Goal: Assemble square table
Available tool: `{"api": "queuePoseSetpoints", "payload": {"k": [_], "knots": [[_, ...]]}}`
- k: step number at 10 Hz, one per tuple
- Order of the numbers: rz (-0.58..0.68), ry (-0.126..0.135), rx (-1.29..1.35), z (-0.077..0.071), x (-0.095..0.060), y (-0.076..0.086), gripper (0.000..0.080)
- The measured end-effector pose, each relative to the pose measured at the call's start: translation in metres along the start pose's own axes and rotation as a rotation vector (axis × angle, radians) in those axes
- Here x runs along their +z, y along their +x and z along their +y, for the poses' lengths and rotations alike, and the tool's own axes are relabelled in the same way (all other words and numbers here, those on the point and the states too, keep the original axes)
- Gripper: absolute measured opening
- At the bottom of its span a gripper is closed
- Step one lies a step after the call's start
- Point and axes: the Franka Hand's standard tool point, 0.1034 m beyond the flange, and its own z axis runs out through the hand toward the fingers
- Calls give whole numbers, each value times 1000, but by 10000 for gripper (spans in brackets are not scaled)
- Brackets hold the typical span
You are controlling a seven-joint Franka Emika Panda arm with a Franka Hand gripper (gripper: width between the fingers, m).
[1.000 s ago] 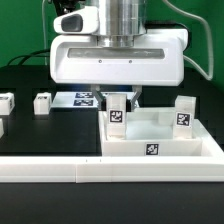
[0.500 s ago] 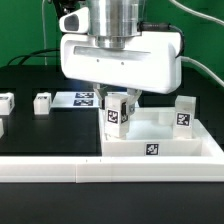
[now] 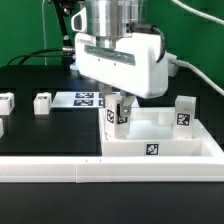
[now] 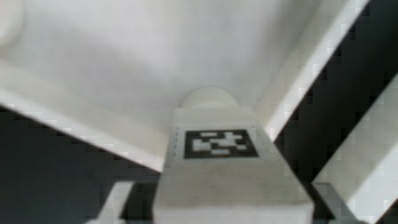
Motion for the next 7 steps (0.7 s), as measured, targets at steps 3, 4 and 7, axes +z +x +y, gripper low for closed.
{"api": "queuePoseSetpoints", "payload": {"k": [3,4,7], "knots": [[0,0,-63,0,0,0,510],[0,3,-126,0,-1,1,510],[2,-2,-383,-4,0,-9,648]]}}
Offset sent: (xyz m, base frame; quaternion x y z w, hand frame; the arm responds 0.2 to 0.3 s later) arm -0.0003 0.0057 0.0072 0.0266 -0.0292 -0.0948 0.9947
